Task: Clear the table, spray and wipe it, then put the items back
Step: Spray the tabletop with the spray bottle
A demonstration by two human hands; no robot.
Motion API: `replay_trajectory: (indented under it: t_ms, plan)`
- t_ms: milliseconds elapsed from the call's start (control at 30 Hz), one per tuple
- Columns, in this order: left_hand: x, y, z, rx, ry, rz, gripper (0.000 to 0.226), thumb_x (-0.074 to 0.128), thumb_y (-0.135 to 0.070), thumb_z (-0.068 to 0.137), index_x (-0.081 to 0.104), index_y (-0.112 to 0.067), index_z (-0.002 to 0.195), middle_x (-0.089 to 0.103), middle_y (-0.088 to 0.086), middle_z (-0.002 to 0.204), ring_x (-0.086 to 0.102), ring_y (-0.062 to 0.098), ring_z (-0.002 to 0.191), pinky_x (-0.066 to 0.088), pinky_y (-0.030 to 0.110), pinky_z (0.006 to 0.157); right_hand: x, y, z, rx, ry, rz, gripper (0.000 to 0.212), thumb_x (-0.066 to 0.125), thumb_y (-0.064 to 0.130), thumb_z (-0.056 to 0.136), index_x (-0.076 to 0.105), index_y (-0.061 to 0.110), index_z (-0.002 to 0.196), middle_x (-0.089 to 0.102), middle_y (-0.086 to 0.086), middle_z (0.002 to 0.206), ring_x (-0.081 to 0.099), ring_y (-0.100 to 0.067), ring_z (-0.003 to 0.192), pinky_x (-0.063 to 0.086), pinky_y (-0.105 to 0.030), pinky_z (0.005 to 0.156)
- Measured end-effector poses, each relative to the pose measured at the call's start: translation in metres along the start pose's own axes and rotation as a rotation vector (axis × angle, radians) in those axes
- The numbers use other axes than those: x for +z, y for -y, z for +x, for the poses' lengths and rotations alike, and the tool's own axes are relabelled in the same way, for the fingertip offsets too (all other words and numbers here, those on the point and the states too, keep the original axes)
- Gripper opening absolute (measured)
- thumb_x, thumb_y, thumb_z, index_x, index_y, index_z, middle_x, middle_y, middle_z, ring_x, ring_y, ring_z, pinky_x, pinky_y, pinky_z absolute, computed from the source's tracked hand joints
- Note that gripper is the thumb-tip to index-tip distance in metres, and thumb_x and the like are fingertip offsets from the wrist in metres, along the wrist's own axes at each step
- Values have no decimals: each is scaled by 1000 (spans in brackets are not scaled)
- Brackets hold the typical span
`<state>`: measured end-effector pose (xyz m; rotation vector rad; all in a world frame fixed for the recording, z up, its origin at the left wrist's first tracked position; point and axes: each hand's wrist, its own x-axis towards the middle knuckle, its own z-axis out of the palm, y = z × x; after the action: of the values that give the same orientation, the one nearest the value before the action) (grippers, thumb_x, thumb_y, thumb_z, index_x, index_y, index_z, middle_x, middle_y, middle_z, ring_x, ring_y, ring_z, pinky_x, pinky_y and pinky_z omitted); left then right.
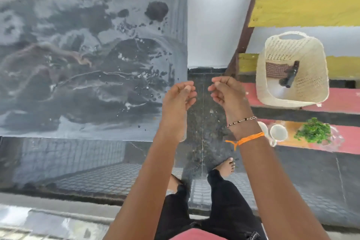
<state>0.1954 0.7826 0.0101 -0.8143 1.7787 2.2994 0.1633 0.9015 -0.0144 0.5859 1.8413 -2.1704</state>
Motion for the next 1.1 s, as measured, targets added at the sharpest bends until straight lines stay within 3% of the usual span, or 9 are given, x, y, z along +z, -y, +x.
replay_trajectory:
  t_ms: [200, 367, 533, 667, 900, 1000, 1100]
  plan:
    - [-133, -32, -12, 49, -171, -109, 24, 45, -8, 96, 63, -19, 85, 61, -4, 81, 56, 7, 72, 47, 18, 70, 131, -14, -32, 23, 210, -44, 25, 44, 3, 93, 56, 18, 77, 62, 8, 51, 50, 2, 41, 41, -11, 45]
    - [-236, -50, -17, 74, -267, -131, 20, 45, -11, 96, 62, -19, 89, 61, -5, 83, 56, 5, 73, 46, 17, 70, 230, -32, -58, 18, 306, -108, 27, 43, 2, 93, 56, 19, 76, 61, 8, 51, 50, 2, 41, 41, -11, 48]
    - [-290, -55, -15, 34, -312, -183, 17, 48, -15, 95, 63, -20, 89, 62, -7, 83, 56, 6, 74, 45, 18, 70, 285, -44, -77, -33, 324, -167, 26, 45, 1, 91, 56, 17, 75, 58, -3, 66, 50, 0, 44, 41, -12, 50]
    - [-296, -58, -11, 4, -287, -187, 13, 51, -18, 93, 64, -21, 90, 64, -6, 85, 57, 6, 74, 47, 18, 70, 297, -49, -85, -41, 372, -190, 24, 45, 7, 93, 58, 17, 76, 58, -3, 68, 50, -10, 56, 41, -18, 56]
    - [-246, -60, 10, -57, -55, -10, 15, 48, -20, 96, 63, -18, 94, 62, -5, 83, 52, 7, 71, 47, 18, 67, 247, -25, -62, -117, 507, -345, 19, 51, 9, 92, 58, 16, 77, 57, -1, 66, 47, -10, 53, 38, -21, 56]
    - [-203, -57, 23, -101, 57, 84, 14, 51, -20, 94, 62, -14, 102, 60, -5, 82, 52, 6, 69, 47, 15, 64, 200, -13, -39, -112, 450, -369, 19, 55, 4, 89, 57, 17, 76, 57, 1, 62, 45, -6, 50, 36, -18, 53]
    - [-150, -51, 38, -129, 170, 219, 8, 54, -19, 93, 61, -18, 99, 58, -5, 83, 52, 4, 70, 48, 15, 67, 146, -4, -12, -116, 301, -330, 22, 59, 0, 86, 55, 16, 72, 57, 11, 45, 44, 2, 40, 35, -10, 44]
